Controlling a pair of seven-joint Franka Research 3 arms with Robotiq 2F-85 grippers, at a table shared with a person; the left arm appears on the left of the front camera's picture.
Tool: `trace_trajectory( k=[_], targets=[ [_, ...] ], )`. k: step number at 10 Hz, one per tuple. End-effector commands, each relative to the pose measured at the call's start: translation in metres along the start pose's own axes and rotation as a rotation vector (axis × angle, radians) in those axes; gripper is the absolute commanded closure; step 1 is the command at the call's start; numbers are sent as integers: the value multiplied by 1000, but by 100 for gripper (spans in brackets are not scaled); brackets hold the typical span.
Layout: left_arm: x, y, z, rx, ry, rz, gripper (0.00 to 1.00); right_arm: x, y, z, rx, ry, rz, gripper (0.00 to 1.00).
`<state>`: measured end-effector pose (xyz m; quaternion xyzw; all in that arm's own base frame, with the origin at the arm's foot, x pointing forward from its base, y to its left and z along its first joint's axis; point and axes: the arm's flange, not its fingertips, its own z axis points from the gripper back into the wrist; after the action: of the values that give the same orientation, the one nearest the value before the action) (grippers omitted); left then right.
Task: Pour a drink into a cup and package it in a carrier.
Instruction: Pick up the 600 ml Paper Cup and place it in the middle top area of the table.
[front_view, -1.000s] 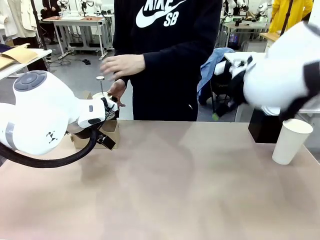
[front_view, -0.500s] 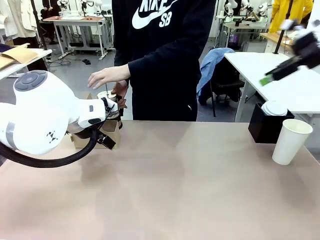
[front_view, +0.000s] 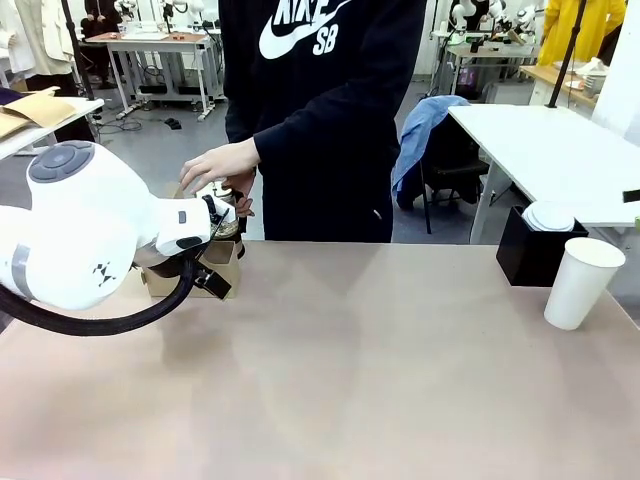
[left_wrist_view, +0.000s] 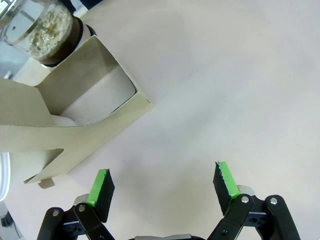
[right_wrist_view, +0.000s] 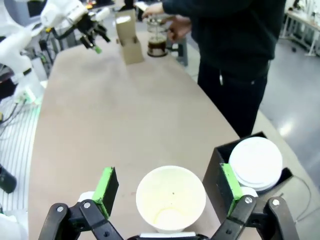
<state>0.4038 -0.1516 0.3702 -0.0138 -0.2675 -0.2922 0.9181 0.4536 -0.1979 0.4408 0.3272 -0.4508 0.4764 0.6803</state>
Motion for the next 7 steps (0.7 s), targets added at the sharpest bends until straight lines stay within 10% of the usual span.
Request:
trace_trajectory(
  k=[1,5,7],
  targets=[
    [0,0,0,0,0,0,0,42,4,-7,-25,59,-19,0],
    [0,0,0,0,0,0,0,38,2,-10,-15,34,2,0],
    [0,0,0,0,0,0,0,9,-14,6,82,-148,43,0]
  ],
)
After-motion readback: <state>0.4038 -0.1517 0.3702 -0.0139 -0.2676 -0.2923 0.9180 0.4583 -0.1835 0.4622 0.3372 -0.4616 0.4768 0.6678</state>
